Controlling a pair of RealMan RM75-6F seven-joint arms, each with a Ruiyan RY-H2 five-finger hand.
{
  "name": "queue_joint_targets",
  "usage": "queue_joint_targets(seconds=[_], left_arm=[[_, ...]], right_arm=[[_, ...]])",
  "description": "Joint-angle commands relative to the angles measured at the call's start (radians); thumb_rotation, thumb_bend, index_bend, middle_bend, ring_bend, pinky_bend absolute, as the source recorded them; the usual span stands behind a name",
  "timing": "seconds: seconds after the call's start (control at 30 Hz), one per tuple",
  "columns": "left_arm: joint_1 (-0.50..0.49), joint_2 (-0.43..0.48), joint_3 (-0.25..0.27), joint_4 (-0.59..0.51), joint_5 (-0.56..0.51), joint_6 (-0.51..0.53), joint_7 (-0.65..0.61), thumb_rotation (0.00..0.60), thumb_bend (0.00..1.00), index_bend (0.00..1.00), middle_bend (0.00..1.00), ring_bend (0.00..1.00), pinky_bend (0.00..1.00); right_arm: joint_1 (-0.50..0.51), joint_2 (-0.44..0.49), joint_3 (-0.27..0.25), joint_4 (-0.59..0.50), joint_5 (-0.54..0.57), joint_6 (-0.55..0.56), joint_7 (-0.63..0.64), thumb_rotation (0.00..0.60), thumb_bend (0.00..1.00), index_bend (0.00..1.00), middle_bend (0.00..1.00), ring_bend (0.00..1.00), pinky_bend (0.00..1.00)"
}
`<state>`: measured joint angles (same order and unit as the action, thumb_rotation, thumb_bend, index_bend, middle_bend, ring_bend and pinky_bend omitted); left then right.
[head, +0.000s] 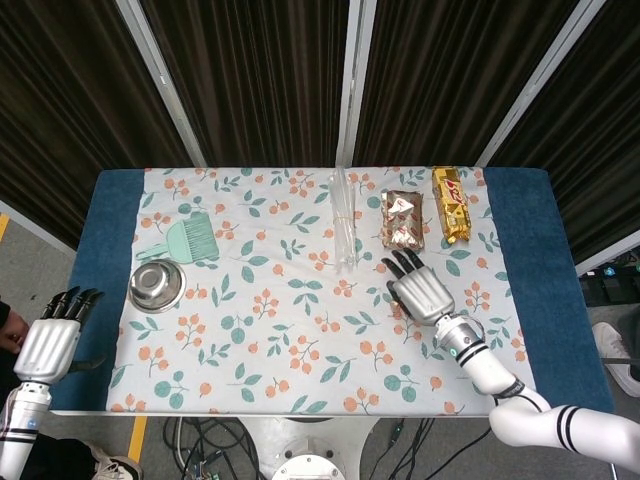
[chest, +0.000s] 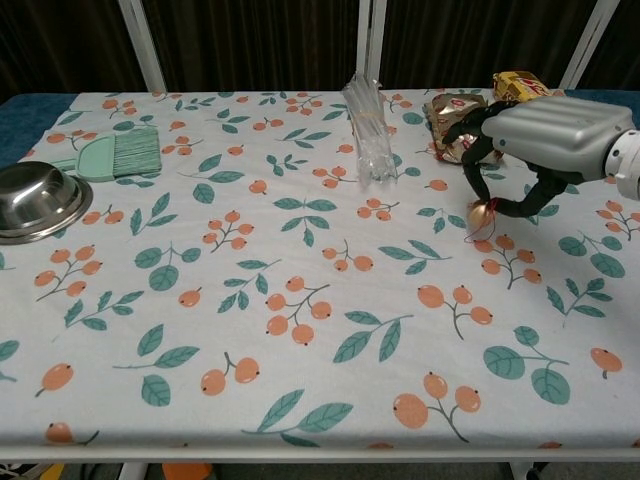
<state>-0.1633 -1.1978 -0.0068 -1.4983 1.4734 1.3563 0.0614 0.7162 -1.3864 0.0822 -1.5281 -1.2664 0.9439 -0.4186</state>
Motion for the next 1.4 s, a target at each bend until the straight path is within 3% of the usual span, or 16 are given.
queue_joint_targets(seconds=[0.03,0.17,0.27,0.37,1.4], left_arm=[[0.0,0.0,0.0,0.0,0.001,0.0,0.001,0.6,0.0,0.11,0.1,0.04,0.1],[-0.003,-0.003,0.0,-0.001,0.0,-0.004,0.005,0.6,0.0,0.11,0.1,0.04,0.1],[-0.004,-0.006,0.001,-0.002,0.003,-0.005,0.006,0.6,0.0,0.11,0.1,0.04,0.1],[-0.005,-0.006,0.003,-0.001,0.006,-0.006,0.007,0.6,0.0,0.11,0.1,0.04,0.1],[-0.005,-0.011,0.003,0.012,0.005,-0.006,-0.006,0.6,0.0,0.11,0.1,0.04,0.1]], right_arm=[[-0.005,0.03,0.016,-0.036,-0.012,0.014,0.029,0.6,0.34,0.72,0.14,0.0,0.0],[-0.006,0.085,0.01,-0.153,-0.055,-0.026,0.165,0.6,0.35,0.74,0.14,0.0,0.0],[-0.018,0.082,0.008,-0.102,-0.09,0.035,0.081,0.6,0.35,0.75,0.14,0.0,0.0],[-0.031,0.056,0.018,-0.041,-0.048,0.073,-0.022,0.6,0.35,0.75,0.14,0.0,0.0],[-0.001,0.017,-0.03,-0.025,0.035,-0.079,-0.028,0.6,0.36,0.75,0.13,0.0,0.0]])
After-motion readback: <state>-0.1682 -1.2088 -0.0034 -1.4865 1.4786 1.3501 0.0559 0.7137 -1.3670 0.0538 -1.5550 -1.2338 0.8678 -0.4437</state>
